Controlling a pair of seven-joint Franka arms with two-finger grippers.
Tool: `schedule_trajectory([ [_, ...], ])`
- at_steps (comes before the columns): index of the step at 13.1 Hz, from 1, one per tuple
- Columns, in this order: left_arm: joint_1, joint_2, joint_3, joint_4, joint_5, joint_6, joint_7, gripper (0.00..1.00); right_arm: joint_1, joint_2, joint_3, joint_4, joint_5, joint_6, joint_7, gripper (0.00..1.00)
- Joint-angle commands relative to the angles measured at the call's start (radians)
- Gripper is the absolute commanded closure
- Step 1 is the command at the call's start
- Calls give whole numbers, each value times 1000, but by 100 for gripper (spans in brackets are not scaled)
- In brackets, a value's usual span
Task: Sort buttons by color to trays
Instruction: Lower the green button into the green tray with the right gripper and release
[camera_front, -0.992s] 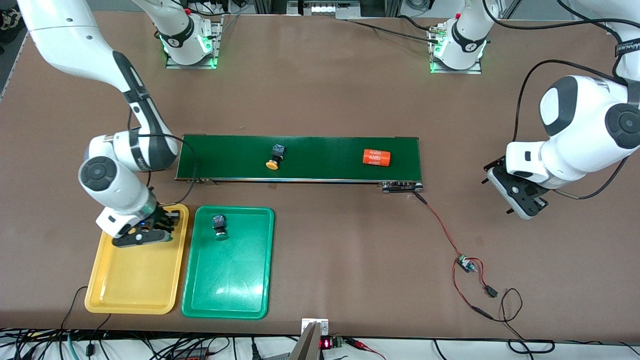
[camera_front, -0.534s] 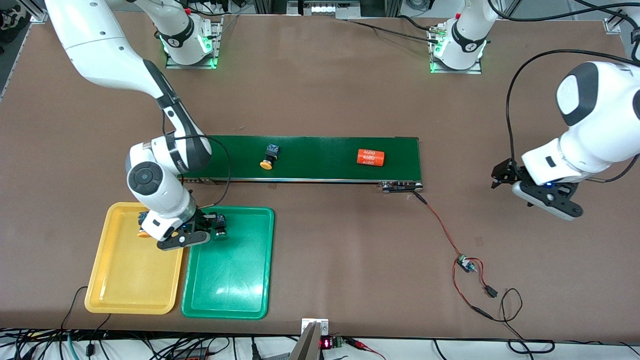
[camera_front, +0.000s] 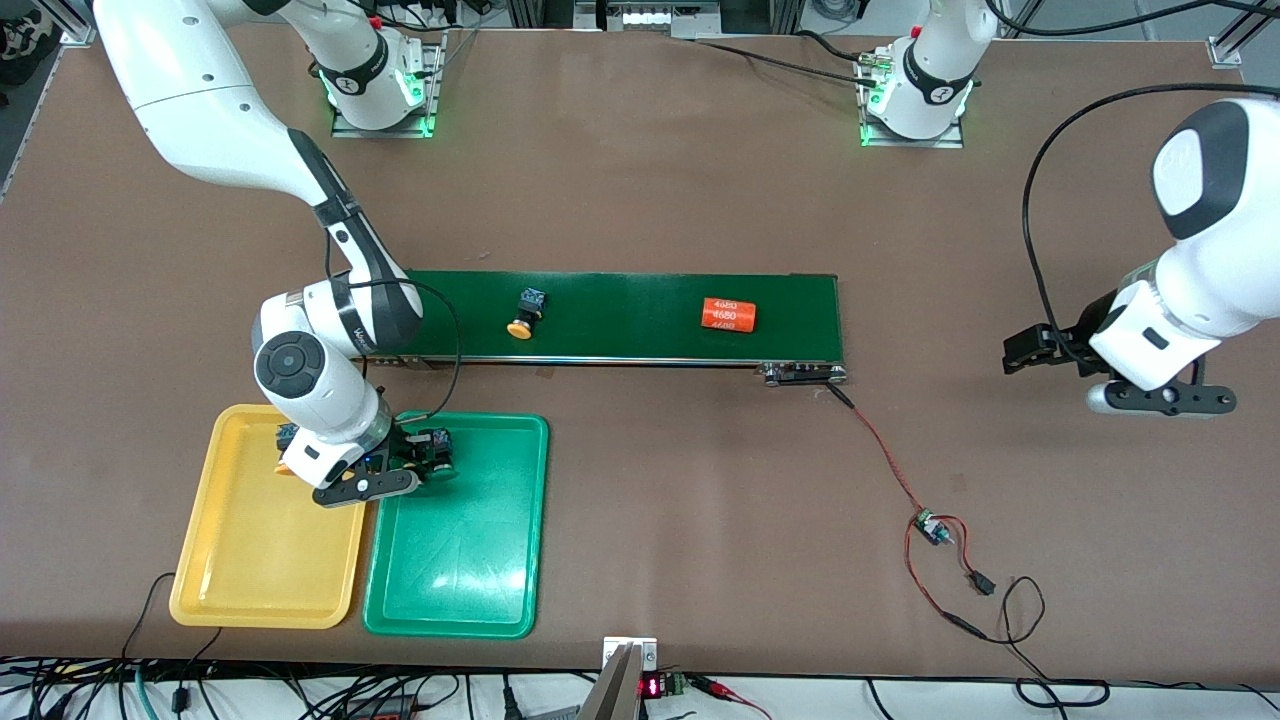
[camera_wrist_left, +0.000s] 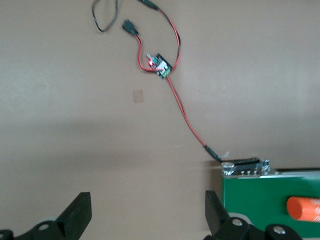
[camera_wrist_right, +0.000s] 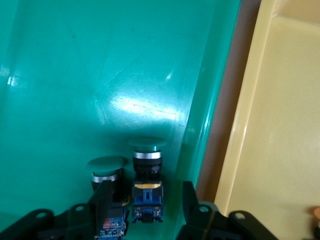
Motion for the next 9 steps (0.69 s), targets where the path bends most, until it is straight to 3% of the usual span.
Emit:
schedule_trajectory([
  [1,-22,-2,54,123,-3,-117,-39,0,-3,9,7,19,-3,1,10,2],
  [5,-84,-31,201,175,-8,-222,-53,0,9,-95,7,-50,2,-57,130,0],
  [9,-74,-52,205,177,-20,-217,20,0,23,-236,10,-170,3,-169,367,0],
])
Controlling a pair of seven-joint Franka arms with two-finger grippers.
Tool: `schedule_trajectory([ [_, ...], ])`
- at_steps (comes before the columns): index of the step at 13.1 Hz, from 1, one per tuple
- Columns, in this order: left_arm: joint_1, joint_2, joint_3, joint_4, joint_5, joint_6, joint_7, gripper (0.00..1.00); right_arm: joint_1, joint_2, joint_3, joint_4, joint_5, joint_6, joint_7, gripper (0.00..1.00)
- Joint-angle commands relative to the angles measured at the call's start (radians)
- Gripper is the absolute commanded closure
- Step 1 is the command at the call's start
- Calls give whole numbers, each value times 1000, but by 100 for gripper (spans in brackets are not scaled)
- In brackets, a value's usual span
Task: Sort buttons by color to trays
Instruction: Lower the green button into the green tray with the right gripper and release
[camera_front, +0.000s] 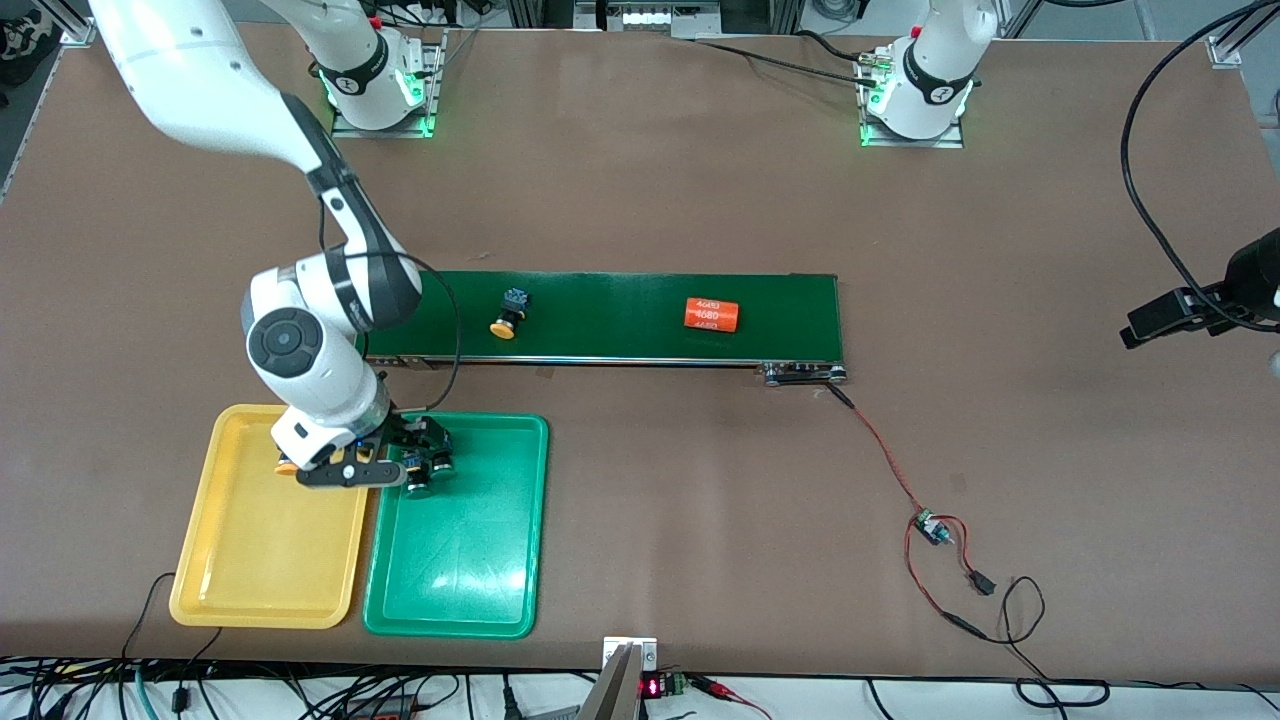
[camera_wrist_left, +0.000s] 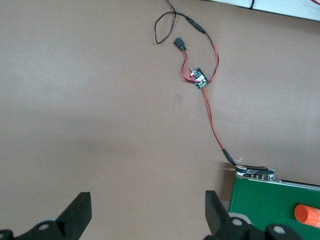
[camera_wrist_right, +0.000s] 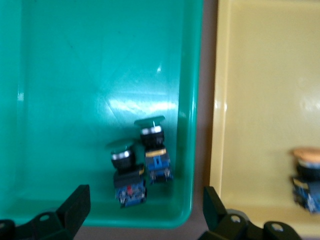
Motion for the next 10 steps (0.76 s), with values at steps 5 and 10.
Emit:
schedule_trajectory([
  [5,57,-22,-18,-3,-46,-21,95,0,-17,-246,7,-295,173,-46,162,0],
  [10,71,-55,-49,-18,-37,-87,35,0,-28,-352,14,-447,271,-44,208,0],
])
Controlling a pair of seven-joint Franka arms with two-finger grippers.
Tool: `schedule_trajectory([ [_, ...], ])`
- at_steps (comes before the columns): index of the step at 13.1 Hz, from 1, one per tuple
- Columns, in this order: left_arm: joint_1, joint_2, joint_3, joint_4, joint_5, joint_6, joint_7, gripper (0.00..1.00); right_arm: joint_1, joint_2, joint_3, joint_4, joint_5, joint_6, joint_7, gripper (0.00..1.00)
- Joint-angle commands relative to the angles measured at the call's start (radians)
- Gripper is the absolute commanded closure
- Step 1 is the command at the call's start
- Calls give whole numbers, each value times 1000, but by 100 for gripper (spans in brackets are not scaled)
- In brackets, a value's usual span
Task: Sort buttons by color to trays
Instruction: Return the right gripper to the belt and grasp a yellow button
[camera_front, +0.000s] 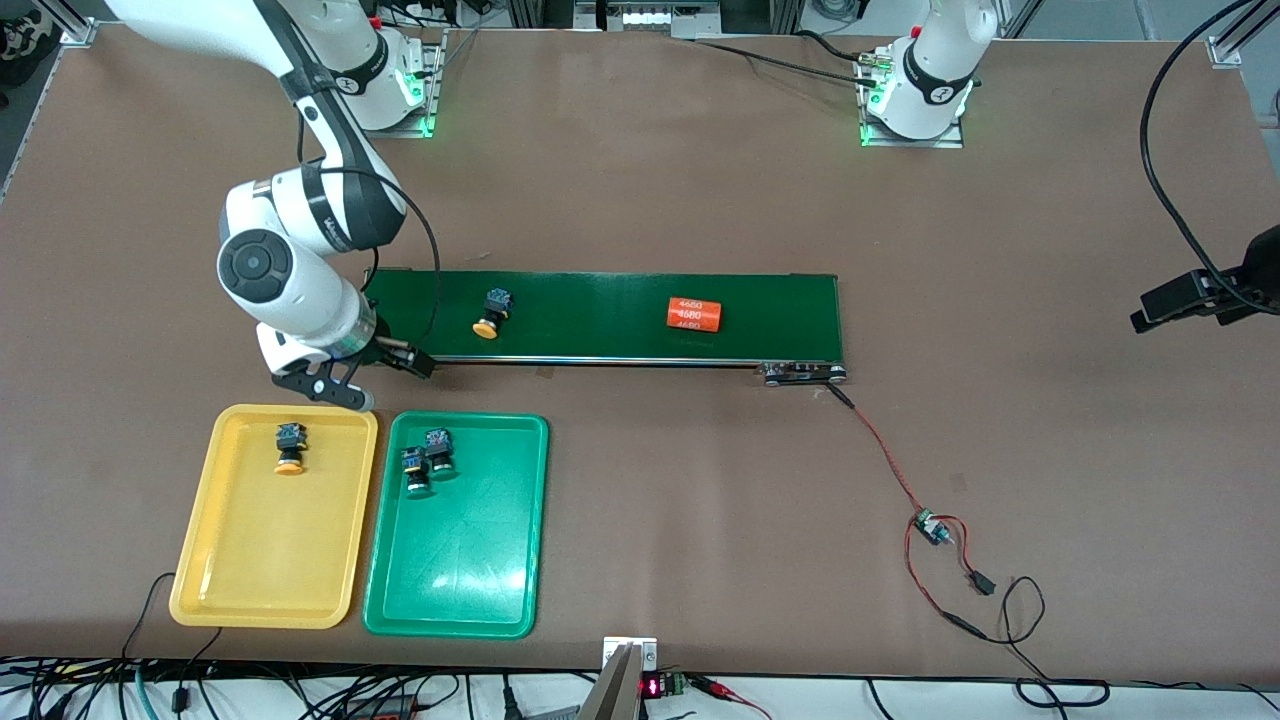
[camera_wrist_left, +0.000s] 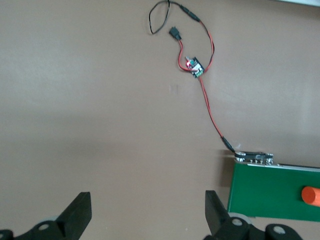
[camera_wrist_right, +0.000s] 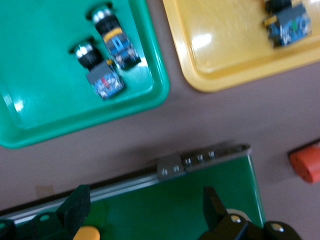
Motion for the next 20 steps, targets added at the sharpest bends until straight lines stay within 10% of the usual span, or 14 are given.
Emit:
schedule_trajectory([
  [1,16,-57,-16,-50,-5,-16,-15,0,-11,-87,18,-103,65,3,23,0],
  [8,10,-118,-25,-156,-4,57,0,0,-8,-155,69,-234,159,58,42,0],
  [13,14,-118,-24,-112,-5,38,20,0,-4,-153,86,-292,-47,170,37,0],
  [20,5,-127,-32,-102,27,-57,57,0,-5,-139,86,-292,-63,187,40,0],
])
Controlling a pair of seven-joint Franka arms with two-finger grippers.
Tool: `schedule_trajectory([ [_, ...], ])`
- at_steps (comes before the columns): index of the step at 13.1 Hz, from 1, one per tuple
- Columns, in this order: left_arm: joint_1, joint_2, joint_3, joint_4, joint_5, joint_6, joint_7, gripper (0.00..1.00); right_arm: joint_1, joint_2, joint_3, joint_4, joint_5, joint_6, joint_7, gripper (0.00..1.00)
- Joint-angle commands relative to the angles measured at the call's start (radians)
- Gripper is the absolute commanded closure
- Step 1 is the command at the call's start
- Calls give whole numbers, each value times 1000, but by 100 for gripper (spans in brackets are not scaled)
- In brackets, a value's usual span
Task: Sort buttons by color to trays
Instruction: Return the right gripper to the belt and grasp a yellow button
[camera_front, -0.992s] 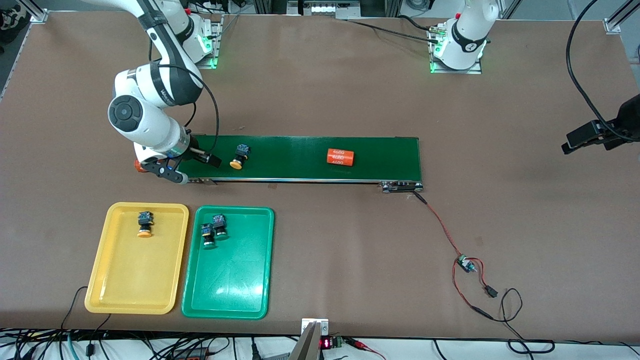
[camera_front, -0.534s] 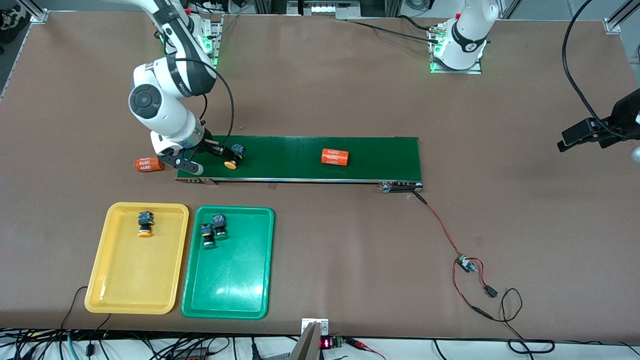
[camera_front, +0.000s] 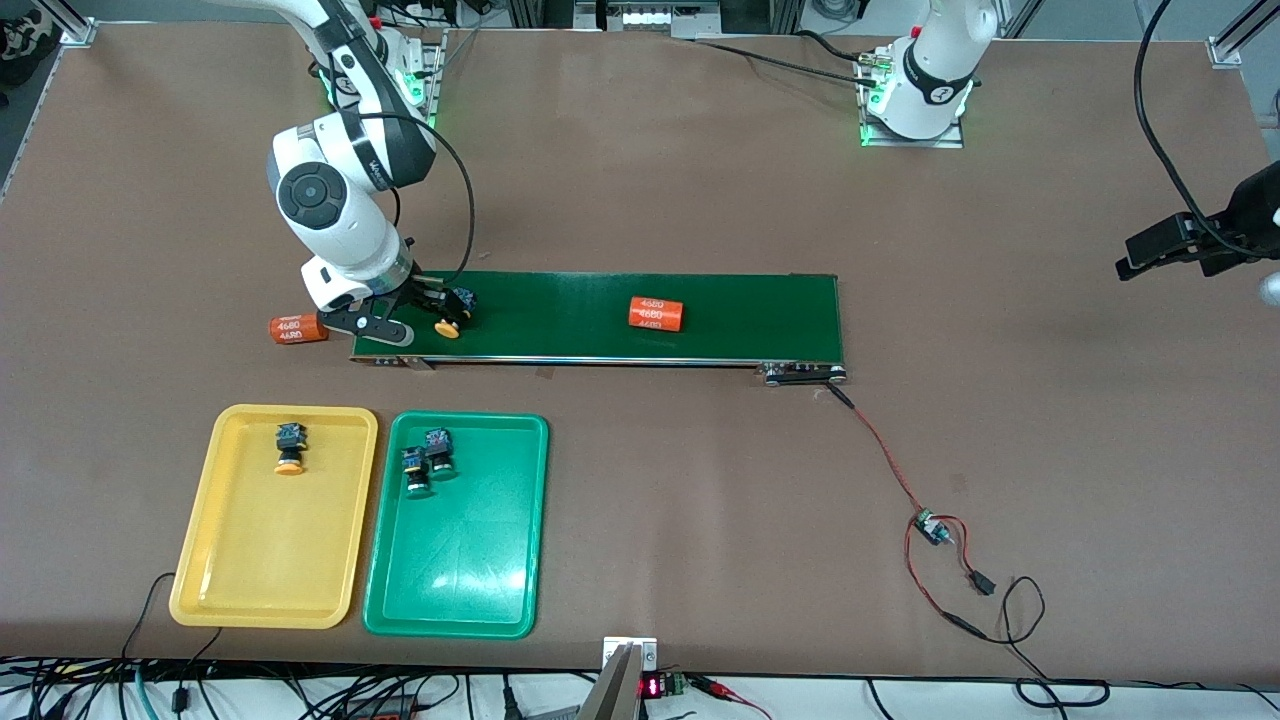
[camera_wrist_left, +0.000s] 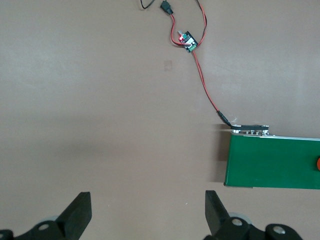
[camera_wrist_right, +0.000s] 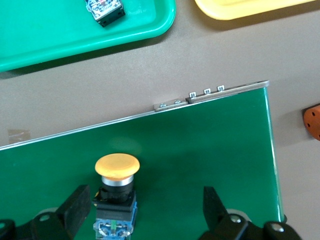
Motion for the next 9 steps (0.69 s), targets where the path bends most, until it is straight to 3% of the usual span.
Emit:
schedule_trajectory([
  [1,2,-13,-14,10,24,-18,19,0,-7,-5,8,-22,-16,36,12,0],
  [3,3,-14,-12,22,21,10,21,0,-8,16,8,-25,-16,55,12,0],
  [7,13,-15,-12,24,15,-1,22,0,-10,41,8,-31,-23,79,3,10],
  [9,14,-17,-12,26,13,-13,22,0,-13,50,8,-31,-25,89,0,24],
])
